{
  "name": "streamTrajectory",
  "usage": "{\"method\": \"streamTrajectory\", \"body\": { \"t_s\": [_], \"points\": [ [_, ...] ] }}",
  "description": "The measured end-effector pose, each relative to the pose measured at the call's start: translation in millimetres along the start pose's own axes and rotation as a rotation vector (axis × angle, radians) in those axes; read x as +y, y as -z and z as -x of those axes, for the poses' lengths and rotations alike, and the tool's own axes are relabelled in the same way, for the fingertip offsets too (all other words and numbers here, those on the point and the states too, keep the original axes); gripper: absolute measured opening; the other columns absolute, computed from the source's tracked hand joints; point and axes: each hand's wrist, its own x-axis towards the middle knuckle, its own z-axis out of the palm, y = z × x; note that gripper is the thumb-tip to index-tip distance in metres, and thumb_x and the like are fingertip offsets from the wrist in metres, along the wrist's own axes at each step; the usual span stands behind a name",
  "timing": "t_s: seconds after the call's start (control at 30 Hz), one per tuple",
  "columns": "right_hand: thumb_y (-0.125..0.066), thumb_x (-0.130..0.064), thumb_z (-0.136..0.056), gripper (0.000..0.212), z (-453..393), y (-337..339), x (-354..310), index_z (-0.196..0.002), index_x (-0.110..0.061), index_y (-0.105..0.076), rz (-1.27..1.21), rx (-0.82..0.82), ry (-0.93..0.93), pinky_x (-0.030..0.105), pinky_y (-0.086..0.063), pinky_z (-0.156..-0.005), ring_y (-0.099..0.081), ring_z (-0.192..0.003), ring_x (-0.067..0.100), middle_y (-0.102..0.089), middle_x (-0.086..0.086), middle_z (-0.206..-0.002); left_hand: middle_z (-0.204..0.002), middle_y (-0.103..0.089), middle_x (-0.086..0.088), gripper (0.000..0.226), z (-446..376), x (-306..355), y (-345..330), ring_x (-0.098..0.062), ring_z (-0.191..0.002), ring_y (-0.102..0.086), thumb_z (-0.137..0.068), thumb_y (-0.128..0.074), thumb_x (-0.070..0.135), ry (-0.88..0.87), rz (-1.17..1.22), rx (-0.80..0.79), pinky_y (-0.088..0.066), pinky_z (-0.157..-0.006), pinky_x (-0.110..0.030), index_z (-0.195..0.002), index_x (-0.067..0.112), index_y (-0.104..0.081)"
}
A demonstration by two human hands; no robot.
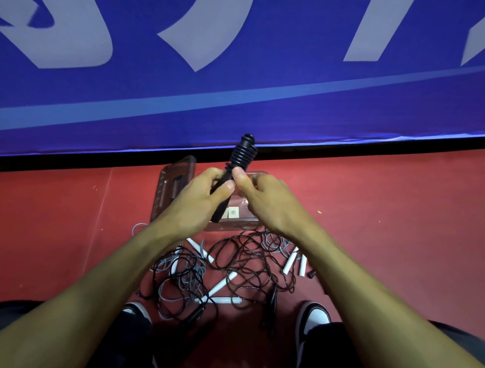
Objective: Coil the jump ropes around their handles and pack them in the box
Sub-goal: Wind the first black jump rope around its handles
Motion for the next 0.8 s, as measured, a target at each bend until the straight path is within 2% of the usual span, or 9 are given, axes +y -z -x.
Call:
{"method": "streamTrajectory", "body": {
  "t_s": [0.1,0.17,0.23,0.33,0.4,0.53,0.6,0.67,0.8],
  "points": [
    [-0.037,-0.069,-0.097,0.064,1,-1,-4,-0.065,-0.014,-0.047,0.031,-0.014,0.048,0.027,-0.033,-0.049,-0.039,-0.049,0.014,-0.044,-0.004,-0.054,-0.099,-0.07,0.005,0.028,-2,-4,3,-0.013,-0.097,-0.067,-0.092,-0.058,0.048,-0.02,-0.099,0.0,-0.054,-0.091,-0.044,-0.106,0.024,-0.057],
    [-0.042,-0.066,-0.097,0.061,2,-2,-4,-0.063,-0.016,-0.047,0.042,0.015,0.067,0.024,-0.032,-0.049,-0.04,-0.049,0.012,-0.043,-0.006,-0.053,-0.085,-0.065,0.006,0.019,-1,-4,2,-0.006,-0.075,-0.06,-0.096,-0.059,0.04,-0.072,-0.181,-0.001,-0.05,-0.07,-0.026,-0.101,0.024,-0.052],
    [-0.041,-0.068,-0.096,0.063,2,-4,-1,-0.065,-0.014,-0.053,0.046,0.08,0.078,0.031,-0.036,-0.053,-0.045,-0.053,0.016,-0.046,-0.004,-0.054,-0.083,-0.063,-0.002,0.016,1,-1,1,-0.011,-0.066,-0.055,-0.096,-0.058,0.037,-0.117,-0.198,-0.032,-0.045,-0.061,-0.029,-0.103,0.025,-0.05],
    [-0.033,-0.073,-0.093,0.075,2,-3,-1,-0.066,-0.007,-0.058,0.032,0.131,0.066,0.037,-0.041,-0.053,-0.047,-0.051,0.019,-0.053,0.002,-0.054,-0.093,-0.065,-0.009,0.017,3,5,2,-0.028,-0.081,-0.061,-0.099,-0.058,0.034,-0.126,-0.185,-0.082,-0.051,-0.075,-0.048,-0.115,0.031,-0.052],
    [-0.032,-0.071,-0.094,0.078,1,-3,-1,-0.067,-0.004,-0.06,0.014,0.119,0.049,0.037,-0.044,-0.054,-0.048,-0.052,0.019,-0.061,0.007,-0.059,-0.096,-0.069,-0.001,0.021,2,6,3,-0.024,-0.086,-0.065,-0.098,-0.061,0.032,-0.116,-0.192,-0.081,-0.053,-0.081,-0.05,-0.118,0.03,-0.054],
    [-0.035,-0.063,-0.1,0.065,2,-2,-1,-0.065,-0.012,-0.057,-0.007,0.005,0.043,0.028,-0.037,-0.049,-0.047,-0.048,0.012,-0.054,-0.004,-0.052,-0.085,-0.07,0.007,0.024,0,1,6,-0.005,-0.071,-0.064,-0.085,-0.072,0.039,-0.037,-0.256,0.04,-0.05,-0.064,-0.03,-0.098,0.025,-0.057],
    [-0.039,-0.059,-0.1,0.058,3,-2,-1,-0.07,-0.015,-0.062,0.002,-0.087,0.03,0.027,-0.041,-0.05,-0.052,-0.048,0.01,-0.055,-0.006,-0.05,-0.082,-0.07,0.002,0.029,0,-3,8,-0.012,-0.07,-0.066,-0.079,-0.076,0.037,0.005,-0.266,0.065,-0.053,-0.063,-0.036,-0.094,0.023,-0.055],
    [-0.042,-0.055,-0.101,0.054,2,-2,1,-0.07,-0.017,-0.065,0.037,-0.157,0.01,0.028,-0.046,-0.055,-0.056,-0.05,0.011,-0.06,-0.006,-0.051,-0.084,-0.072,-0.003,0.035,-1,-5,9,-0.021,-0.075,-0.07,-0.075,-0.076,0.036,0.039,-0.231,0.046,-0.058,-0.071,-0.048,-0.095,0.021,-0.051],
    [-0.042,-0.052,-0.103,0.057,0,-2,2,-0.068,-0.017,-0.07,0.091,-0.175,0.044,0.031,-0.049,-0.063,-0.063,-0.062,0.018,-0.07,0.002,-0.066,-0.089,-0.074,-0.012,0.04,-1,-10,8,-0.031,-0.079,-0.075,-0.083,-0.072,0.025,0.07,-0.101,-0.022,-0.059,-0.074,-0.057,-0.102,0.021,-0.038]
  ]
}}
